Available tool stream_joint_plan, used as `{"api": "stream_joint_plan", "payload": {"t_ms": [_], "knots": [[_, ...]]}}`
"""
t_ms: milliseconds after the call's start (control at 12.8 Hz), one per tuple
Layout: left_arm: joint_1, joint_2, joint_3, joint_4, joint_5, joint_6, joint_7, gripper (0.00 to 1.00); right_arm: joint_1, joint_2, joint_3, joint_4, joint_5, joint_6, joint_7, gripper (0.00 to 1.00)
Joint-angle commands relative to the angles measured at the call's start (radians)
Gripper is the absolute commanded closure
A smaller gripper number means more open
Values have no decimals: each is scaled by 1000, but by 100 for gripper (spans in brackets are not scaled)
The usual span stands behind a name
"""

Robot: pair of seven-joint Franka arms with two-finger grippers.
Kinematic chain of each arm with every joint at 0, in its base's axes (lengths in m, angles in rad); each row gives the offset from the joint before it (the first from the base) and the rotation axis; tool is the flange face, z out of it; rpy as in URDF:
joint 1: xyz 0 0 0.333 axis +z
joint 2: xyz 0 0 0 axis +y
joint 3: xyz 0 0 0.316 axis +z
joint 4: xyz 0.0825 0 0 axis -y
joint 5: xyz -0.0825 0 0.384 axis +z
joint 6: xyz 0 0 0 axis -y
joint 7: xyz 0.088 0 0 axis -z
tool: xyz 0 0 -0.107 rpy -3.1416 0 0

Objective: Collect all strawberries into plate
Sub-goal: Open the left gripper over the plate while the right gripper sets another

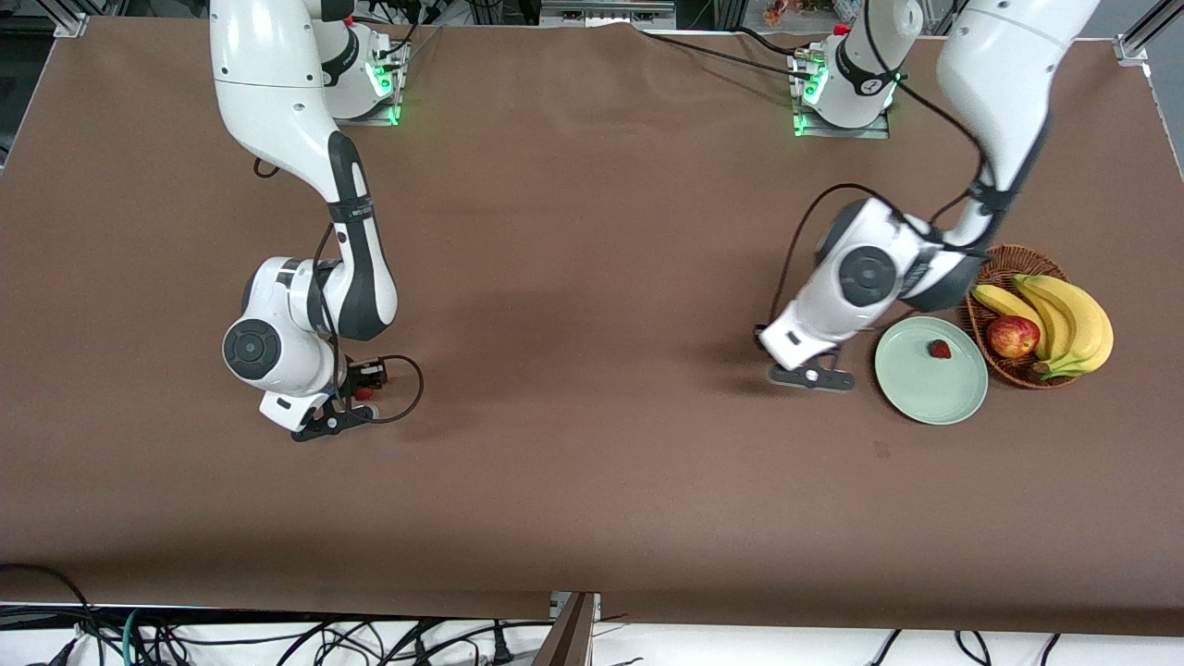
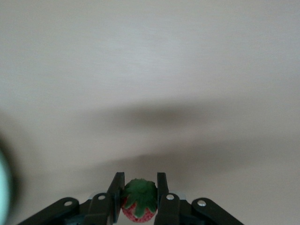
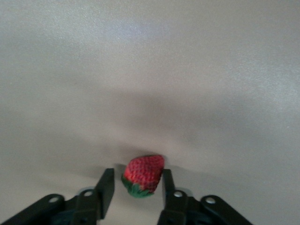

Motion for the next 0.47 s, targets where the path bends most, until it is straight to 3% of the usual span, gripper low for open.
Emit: {"api": "stream_joint_plan", "payload": {"t_ms": [0, 157, 392], "knots": [[81, -35, 41, -16, -29, -25, 237, 84, -10, -2, 6, -8, 24, 12, -26, 71], [161, -32, 47, -15, -29, -23, 375, 84, 1, -8, 6, -2, 27, 9, -16, 82], [199, -20, 95, -15, -31, -12, 508, 84, 46, -16, 13, 41, 38, -53, 67, 82]]}}
